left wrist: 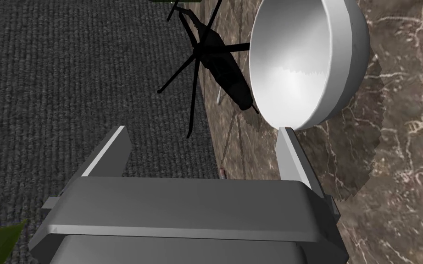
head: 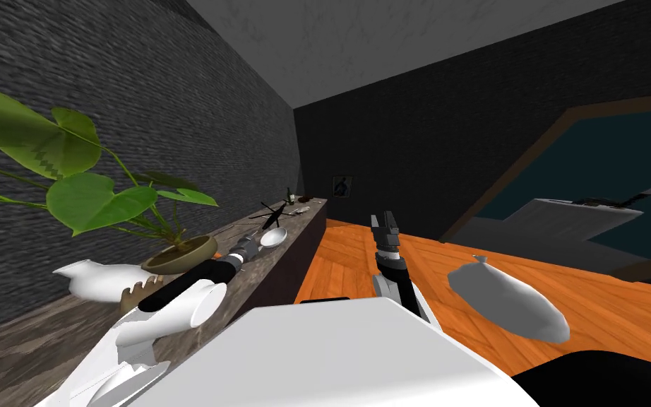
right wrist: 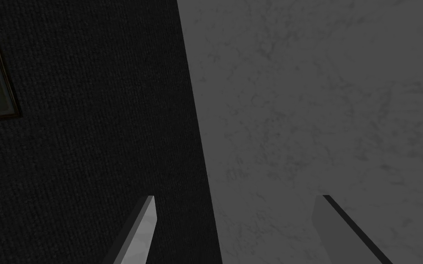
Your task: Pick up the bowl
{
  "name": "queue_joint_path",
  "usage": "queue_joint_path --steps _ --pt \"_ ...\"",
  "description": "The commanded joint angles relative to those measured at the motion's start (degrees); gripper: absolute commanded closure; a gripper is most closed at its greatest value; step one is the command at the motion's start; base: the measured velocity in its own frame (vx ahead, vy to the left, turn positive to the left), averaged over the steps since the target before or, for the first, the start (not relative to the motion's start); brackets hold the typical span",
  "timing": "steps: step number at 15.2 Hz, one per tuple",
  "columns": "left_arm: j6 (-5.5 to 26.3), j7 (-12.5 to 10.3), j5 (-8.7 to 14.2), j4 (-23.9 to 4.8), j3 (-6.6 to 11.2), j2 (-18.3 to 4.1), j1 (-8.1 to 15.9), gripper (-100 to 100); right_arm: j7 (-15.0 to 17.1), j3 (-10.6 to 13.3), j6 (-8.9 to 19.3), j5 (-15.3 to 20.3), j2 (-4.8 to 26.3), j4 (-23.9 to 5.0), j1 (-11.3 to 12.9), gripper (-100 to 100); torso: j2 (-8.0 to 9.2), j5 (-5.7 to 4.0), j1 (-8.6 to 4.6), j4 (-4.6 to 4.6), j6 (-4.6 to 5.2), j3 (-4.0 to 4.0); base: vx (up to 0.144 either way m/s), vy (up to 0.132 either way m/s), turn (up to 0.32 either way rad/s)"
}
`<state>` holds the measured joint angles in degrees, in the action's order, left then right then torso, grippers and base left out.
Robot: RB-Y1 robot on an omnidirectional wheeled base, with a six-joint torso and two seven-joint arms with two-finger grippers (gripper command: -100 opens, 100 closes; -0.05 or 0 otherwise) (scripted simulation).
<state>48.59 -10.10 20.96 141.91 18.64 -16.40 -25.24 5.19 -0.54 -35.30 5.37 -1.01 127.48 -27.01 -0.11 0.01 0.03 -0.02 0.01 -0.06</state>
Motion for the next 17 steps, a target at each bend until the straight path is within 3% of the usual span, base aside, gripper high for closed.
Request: queue_joint_path --steps 1,2,4,5,7,8,10,11,13,14,16,17 --pt "2.7 -0.2 0.4 -0.1 0.4 0.1 0.0 -100 0.0 0.0 0.0 0.0 0.0 0.0 0.0 0 0.0 0.0 0.0 0.0 0.0 0.0 0.021 0.012 -0.044" --pt "4.2 -0.8 1.6 0.0 1.61 0.3 0.1 -100 0.0 0.0 0.0 0.0 0.0 0.0 0.0 0 0.01 0.0 0.02 0.0 -0.01 0.0 0.031 0.009 -0.105" --pt "6.6 -0.8 1.6 0.0 1.61 0.3 0.1 -100 0.0 0.0 0.0 0.0 0.0 0.0 0.0 0 -0.04 0.01 0.03 -0.01 0.0 -0.02 0.036 0.014 -0.098" --pt "8.1 -1.3 2.7 0.0 2.8 0.6 0.1 -100 0.0 0.0 0.0 0.0 0.0 0.0 0.0 0 -0.03 0.01 0.04 -0.01 -0.01 -0.02 0.039 0.014 -0.129" --pt "10.6 -1.3 2.7 0.0 2.8 0.6 0.1 -100 0.0 0.0 0.0 0.0 0.0 0.0 0.0 0 -0.07 0.01 0.04 -0.02 0.0 -0.04 0.04 0.015 -0.098" --pt "11.9 -1.9 3.7 0.0 3.97 0.9 0.1 -100 0.0 0.0 0.0 0.0 0.0 0.0 0.0 0 -0.06 0.01 0.05 -0.02 -0.01 -0.04 0.049 0.018 -0.128" --pt "14.4 -1.9 3.7 0.0 3.97 0.9 0.1 -100 0.0 0.0 0.0 0.0 0.0 0.0 0.0 0 -0.1 0.01 0.06 -0.02 0.0 -0.06 0.042 0.02 -0.092" --pt "15.9 -2.5 4.8 0.1 5.1 1.1 0.1 -100 0.0 0.0 0.0 0.0 0.0 0.0 0.0 0 -0.07 0.01 0.06 -0.02 -0.02 -0.04 0.039 0.018 -0.12" --pt "18.3 -2.5 4.8 0.1 5.1 1.1 0.1 -100 0.0 0.0 0.0 0.0 0.0 0.0 0.0 0 -0.08 0.02 0.06 -0.02 0.0 -0.05 0.04 0.023 -0.091" --pt "19.7 -3.1 5.8 0.1 6.2 1.4 0.1 -100 0.0 0.0 0.0 0.0 0.0 0.0 0.0 0 -0.07 0.02 0.07 -0.02 -0.02 -0.04 0.046 0.026 -0.12" --pt "22.1 -3.1 5.8 0.1 6.2 1.4 0.1 -100 0.0 0.0 0.0 0.0 0.0 0.0 0.0 0 -0.1 0.02 0.09 -0.02 -0.01 -0.06 0.046 0.026 -0.082" --pt "23.5 -3.7 6.7 0.1 7.26 1.6 0.0 -100 0.0 0.0 0.0 0.0 0.0 0.0 0.0 0 -0.09 0.02 0.08 -0.02 -0.02 -0.06 0.049 0.027 -0.124"
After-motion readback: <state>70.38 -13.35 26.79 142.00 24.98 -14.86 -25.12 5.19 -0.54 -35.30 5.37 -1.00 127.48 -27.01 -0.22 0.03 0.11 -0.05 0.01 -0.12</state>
